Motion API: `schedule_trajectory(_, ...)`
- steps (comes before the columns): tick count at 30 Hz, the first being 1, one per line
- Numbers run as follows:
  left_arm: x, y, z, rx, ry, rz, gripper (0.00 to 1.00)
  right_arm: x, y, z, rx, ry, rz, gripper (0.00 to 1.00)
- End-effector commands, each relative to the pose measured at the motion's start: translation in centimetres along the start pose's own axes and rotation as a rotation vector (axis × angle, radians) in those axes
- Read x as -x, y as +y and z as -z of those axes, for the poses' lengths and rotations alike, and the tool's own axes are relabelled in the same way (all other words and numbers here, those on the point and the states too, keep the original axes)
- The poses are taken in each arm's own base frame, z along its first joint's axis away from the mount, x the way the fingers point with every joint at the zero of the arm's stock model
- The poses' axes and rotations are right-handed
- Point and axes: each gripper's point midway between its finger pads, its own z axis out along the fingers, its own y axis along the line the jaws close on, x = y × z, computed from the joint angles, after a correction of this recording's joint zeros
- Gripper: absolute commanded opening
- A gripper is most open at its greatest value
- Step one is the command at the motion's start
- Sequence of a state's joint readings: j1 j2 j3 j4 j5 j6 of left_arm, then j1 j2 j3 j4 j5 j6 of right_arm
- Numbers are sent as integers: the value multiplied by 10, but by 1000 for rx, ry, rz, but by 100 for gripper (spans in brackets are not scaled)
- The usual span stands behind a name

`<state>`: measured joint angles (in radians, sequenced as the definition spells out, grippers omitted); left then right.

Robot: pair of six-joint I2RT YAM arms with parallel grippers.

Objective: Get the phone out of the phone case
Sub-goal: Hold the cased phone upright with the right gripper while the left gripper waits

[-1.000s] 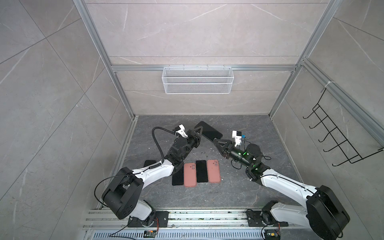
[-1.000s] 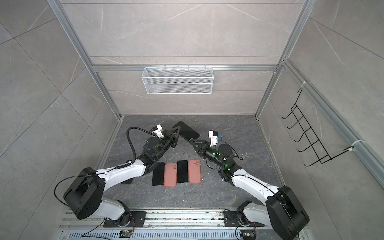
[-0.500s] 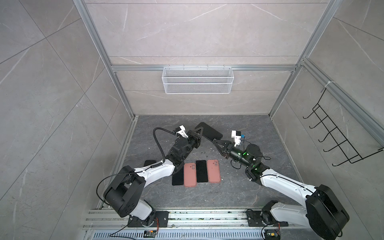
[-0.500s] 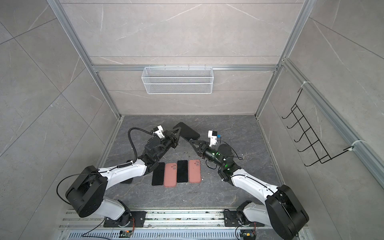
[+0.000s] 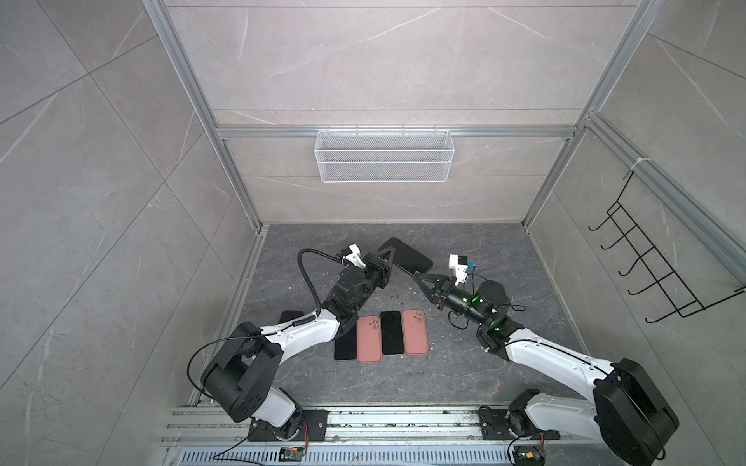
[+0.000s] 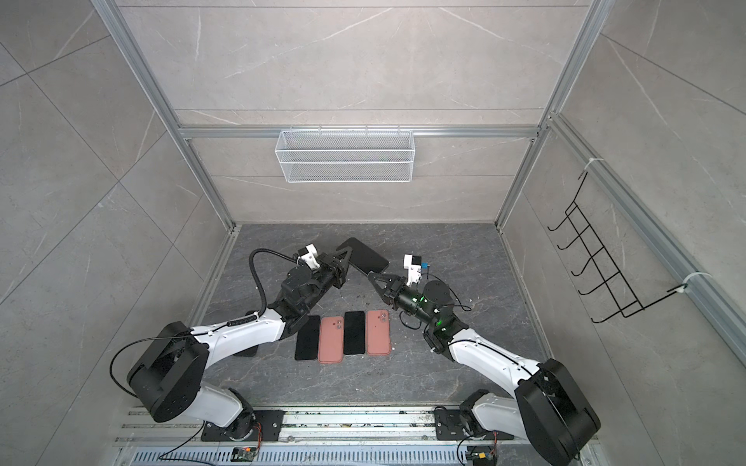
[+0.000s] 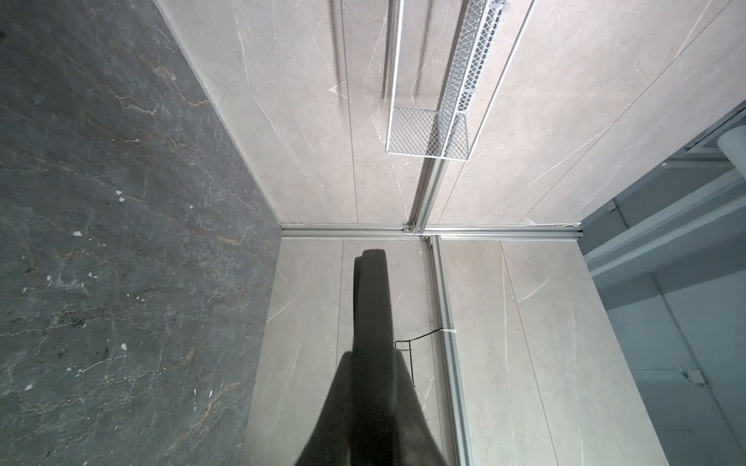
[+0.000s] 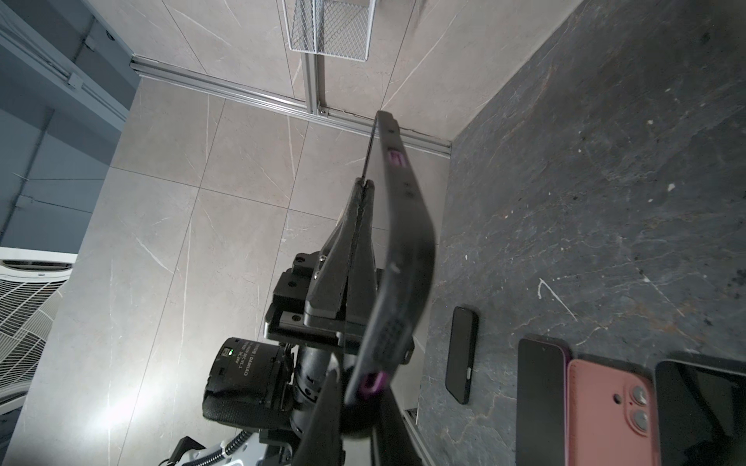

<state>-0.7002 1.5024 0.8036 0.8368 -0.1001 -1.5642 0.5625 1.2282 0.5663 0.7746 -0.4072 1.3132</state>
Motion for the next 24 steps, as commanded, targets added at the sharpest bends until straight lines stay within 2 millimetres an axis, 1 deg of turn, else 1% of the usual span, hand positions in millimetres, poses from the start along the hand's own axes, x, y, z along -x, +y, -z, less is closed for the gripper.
schedule_trajectory(1,-2,-42,-3,-77,17,31,0,-24,-7,5,-51,113,164,6)
schedule_trajectory(3,-2,-41,-5,-68,29,52,0,-30,-22,11,-145,143,264,7)
schedule_trajectory(5,-1,-39,-6,-61,35,72,0,-33,-30,18,-213,156,369,8)
schedule_trajectory(8,-2,-41,-7,-55,51,80,0,-30,-44,29,-306,144,488,9)
schedule_trajectory(12,-5,-44,-10,-40,67,68,0,-22,-54,33,-372,130,577,9)
schedule_trajectory(15,-7,-46,-11,-41,77,74,0,-16,-54,29,-391,123,630,8)
schedule_trajectory(19,-7,-46,-11,-40,80,76,0,-5,-53,29,-424,82,680,6)
schedule_trajectory(21,-7,-47,-10,-42,80,75,0,-4,-53,29,-430,84,688,5)
schedule_trajectory(23,-6,-46,-10,-45,82,73,0,-7,-47,29,-398,92,682,9)
schedule_trajectory(24,-5,-47,-9,-52,80,72,0,-9,-45,31,-380,86,664,16)
